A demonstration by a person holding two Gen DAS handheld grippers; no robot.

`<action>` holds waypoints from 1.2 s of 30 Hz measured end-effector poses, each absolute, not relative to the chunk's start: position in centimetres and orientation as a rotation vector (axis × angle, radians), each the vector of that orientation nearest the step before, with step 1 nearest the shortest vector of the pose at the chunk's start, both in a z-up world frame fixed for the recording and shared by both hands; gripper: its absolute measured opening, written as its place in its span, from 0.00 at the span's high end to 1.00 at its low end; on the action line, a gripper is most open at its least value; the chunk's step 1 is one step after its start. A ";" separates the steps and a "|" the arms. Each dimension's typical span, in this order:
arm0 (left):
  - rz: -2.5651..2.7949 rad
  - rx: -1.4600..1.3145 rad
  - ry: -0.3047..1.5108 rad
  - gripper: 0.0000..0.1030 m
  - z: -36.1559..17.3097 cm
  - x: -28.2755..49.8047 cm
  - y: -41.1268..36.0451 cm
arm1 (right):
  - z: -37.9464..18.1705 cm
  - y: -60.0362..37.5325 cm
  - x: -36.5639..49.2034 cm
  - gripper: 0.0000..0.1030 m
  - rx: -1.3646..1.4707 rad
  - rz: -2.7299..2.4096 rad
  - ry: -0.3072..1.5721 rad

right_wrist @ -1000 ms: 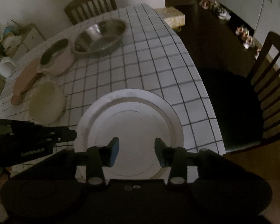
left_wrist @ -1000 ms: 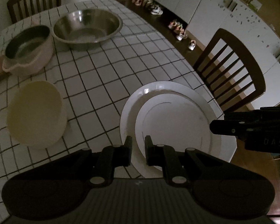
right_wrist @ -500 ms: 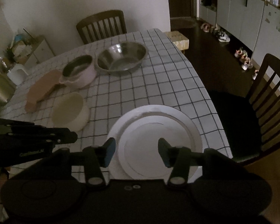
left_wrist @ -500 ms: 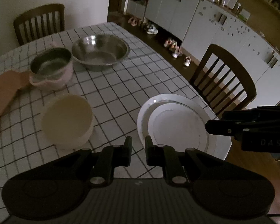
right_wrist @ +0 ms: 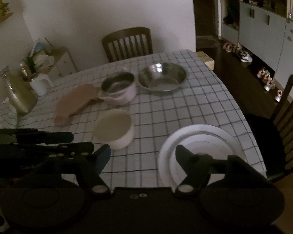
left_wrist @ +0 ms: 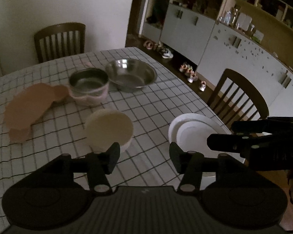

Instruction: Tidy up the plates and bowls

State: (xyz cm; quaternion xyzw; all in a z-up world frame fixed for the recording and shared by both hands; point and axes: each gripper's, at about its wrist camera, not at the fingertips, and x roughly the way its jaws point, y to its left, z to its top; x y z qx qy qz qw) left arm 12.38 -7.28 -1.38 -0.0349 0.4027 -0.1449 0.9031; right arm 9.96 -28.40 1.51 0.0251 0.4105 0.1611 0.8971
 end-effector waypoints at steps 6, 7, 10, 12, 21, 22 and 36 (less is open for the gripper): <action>-0.266 -0.067 0.775 0.34 -0.5 10.8 -5.0 | 2.0 -25.6 9.2 0.17 0.045 0.364 0.819; -0.259 -0.067 0.767 0.32 -0.4 10.7 -4.7 | 2.1 -25.2 9.0 0.15 0.042 0.367 0.812; -0.227 -0.070 0.740 0.25 -0.1 10.2 -3.6 | 2.4 -24.1 8.7 0.11 0.033 0.385 0.797; -0.215 -0.084 0.728 0.25 0.1 10.0 -2.9 | 2.6 -23.4 8.4 0.04 0.025 0.391 0.781; -0.132 -0.112 0.730 0.23 0.0 10.1 0.7 | 2.7 -20.2 9.2 0.00 -0.021 0.437 0.765; -0.118 -0.119 0.733 0.23 0.0 10.3 1.2 | 2.7 -19.7 9.5 0.00 -0.027 0.442 0.767; 0.116 -0.189 0.831 0.23 -2.8 16.0 8.6 | 1.3 -13.5 18.7 0.01 -0.059 0.528 0.862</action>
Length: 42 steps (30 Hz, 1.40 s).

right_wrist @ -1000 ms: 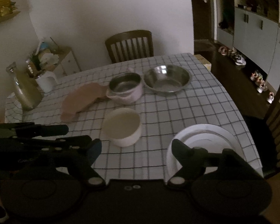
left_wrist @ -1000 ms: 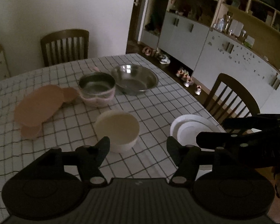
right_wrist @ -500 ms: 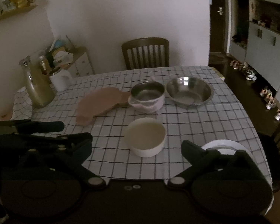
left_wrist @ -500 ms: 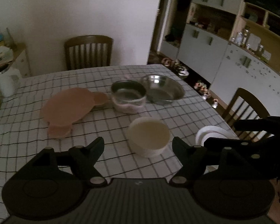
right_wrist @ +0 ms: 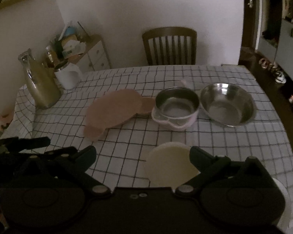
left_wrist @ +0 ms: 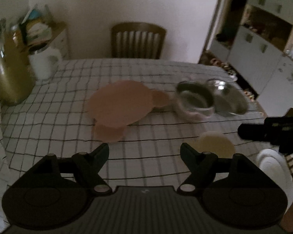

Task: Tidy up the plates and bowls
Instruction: 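Move both grippers toward the pink plastic plate on the tablecloth, then close both grippers on the rim of the pink plastic plate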

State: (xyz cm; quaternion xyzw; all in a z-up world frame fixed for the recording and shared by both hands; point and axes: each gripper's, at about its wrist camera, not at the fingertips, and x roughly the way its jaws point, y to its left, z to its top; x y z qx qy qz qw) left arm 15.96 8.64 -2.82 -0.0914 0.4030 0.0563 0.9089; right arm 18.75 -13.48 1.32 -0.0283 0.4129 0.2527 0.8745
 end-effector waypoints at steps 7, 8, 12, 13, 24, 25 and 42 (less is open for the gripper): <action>0.203 -0.219 0.905 0.23 -4.6 19.9 11.9 | 0.6 -10.3 25.2 0.06 -0.120 0.574 0.905; 0.211 -0.225 0.915 0.23 -4.8 20.6 12.3 | 0.5 -9.7 26.3 0.07 -0.134 0.579 0.911; 0.235 -0.244 0.946 0.23 -5.5 23.1 13.6 | 0.3 -7.3 30.2 0.08 -0.193 0.605 0.918; 0.243 -0.248 0.955 0.23 -5.7 23.7 13.9 | 0.2 -6.8 31.0 0.08 -0.202 0.612 0.923; 0.336 -0.302 1.033 0.23 -8.8 29.6 17.7 | -3.4 -0.5 38.7 0.14 -0.294 0.666 0.998; 0.347 -0.307 1.042 0.23 -9.2 29.9 18.0 | -3.9 -0.1 39.2 0.15 -0.296 0.667 1.008; 0.411 -0.393 1.133 0.39 -14.4 32.7 20.5 | -10.2 4.2 44.4 0.33 -0.376 0.664 1.135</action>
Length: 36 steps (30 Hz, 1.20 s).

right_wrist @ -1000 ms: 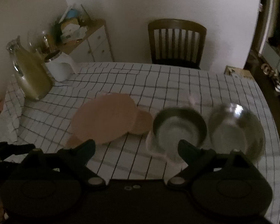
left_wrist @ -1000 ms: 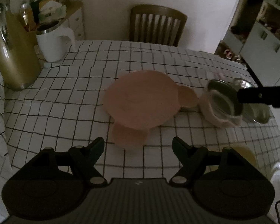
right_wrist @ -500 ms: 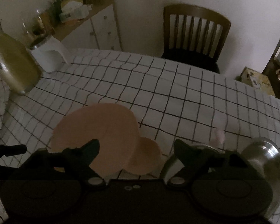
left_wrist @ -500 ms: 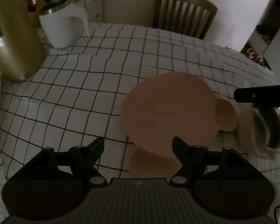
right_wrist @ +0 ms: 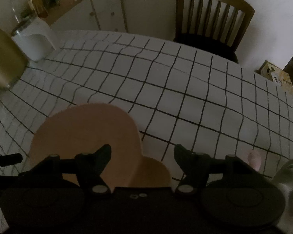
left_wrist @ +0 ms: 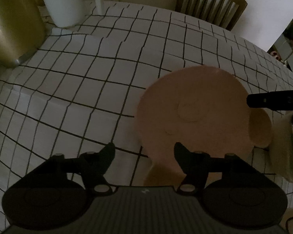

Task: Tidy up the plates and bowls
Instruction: 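Close both grippers on the rim of the pink plastic plate, then lift the pink plate and carry it toward the stacked white plates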

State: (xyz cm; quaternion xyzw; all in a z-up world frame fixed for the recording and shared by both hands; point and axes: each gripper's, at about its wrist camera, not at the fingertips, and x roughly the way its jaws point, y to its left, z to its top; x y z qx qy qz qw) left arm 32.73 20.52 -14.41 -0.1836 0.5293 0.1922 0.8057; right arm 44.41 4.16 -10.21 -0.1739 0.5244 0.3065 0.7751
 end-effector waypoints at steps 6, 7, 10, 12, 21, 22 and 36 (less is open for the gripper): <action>0.399 -0.421 1.145 0.62 -15.3 33.0 20.6 | -11.8 4.5 45.3 0.44 -0.370 0.660 1.177; 0.396 -0.429 1.144 0.64 -15.4 33.0 20.7 | -11.9 4.6 45.4 0.46 -0.367 0.662 1.184; 0.387 -0.454 1.134 0.69 -15.5 33.0 20.8 | -12.4 4.6 45.7 0.57 -0.343 0.670 1.209; 0.384 -0.474 1.132 0.74 -15.5 33.0 20.9 | -12.6 4.6 45.8 0.59 -0.341 0.675 1.213; 0.386 -0.512 1.115 0.82 -15.3 32.8 21.1 | -12.5 4.2 45.9 0.90 -0.326 0.716 1.212; 0.387 -0.511 1.113 0.83 -15.3 32.8 21.0 | -12.5 4.3 45.8 0.92 -0.338 0.714 1.204; 0.383 -0.502 1.059 0.85 -12.2 31.0 21.3 | -10.1 3.4 44.2 0.92 -0.280 0.697 1.181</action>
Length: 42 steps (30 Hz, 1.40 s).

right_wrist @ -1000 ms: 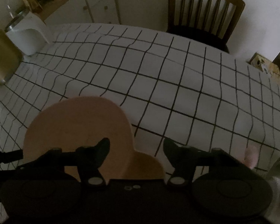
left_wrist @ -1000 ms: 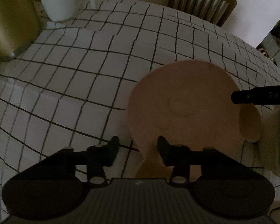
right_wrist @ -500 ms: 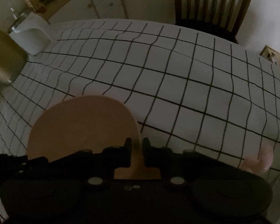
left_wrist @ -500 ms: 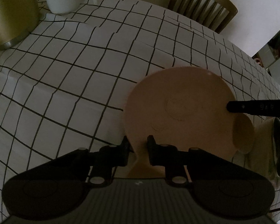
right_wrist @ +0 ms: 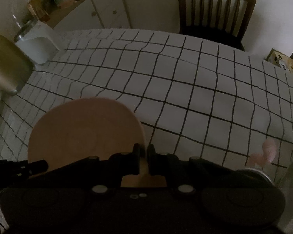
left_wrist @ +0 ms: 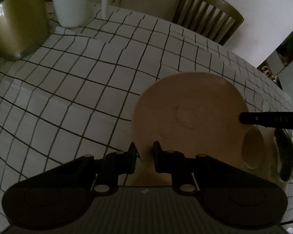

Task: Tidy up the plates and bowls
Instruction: 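Lift the pink plate and carry it toward the stacked white plates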

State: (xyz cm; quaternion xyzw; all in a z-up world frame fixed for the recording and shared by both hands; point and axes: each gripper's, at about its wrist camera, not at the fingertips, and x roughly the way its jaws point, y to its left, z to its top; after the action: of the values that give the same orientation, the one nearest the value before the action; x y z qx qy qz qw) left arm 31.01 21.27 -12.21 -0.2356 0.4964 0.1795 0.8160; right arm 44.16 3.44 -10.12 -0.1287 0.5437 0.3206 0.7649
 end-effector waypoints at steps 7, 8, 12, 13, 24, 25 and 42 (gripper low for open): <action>0.351 -0.473 1.035 0.85 -9.0 28.9 20.5 | -7.0 2.5 42.1 0.92 -0.251 0.693 1.143; 0.346 -0.469 1.033 0.85 -8.6 28.6 20.4 | -6.5 2.3 41.8 0.92 -0.247 0.691 1.140; 0.322 -0.451 1.028 0.85 -7.0 27.1 19.5 | -4.8 1.1 40.0 0.92 -0.238 0.678 1.127; 0.314 -0.446 1.027 0.85 -6.6 26.8 19.3 | -4.5 0.7 39.6 0.92 -0.236 0.675 1.123; 0.203 -0.393 1.008 0.85 -3.5 22.1 15.4 | -0.7 -3.9 33.8 0.92 -0.207 0.604 1.073; 0.190 -0.388 1.006 0.85 -3.3 21.6 14.9 | -0.4 -4.4 33.2 0.92 -0.202 0.593 1.070; -0.036 -0.291 0.990 0.85 -0.7 16.8 7.1 | 3.2 -14.1 24.4 0.92 -0.134 0.411 1.019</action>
State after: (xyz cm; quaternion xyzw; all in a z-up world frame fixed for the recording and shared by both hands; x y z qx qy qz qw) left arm 16.84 7.13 -0.72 -0.1389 0.4732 -0.0172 0.8697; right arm 24.41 -14.15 3.25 -0.0637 0.4839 0.1952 0.8507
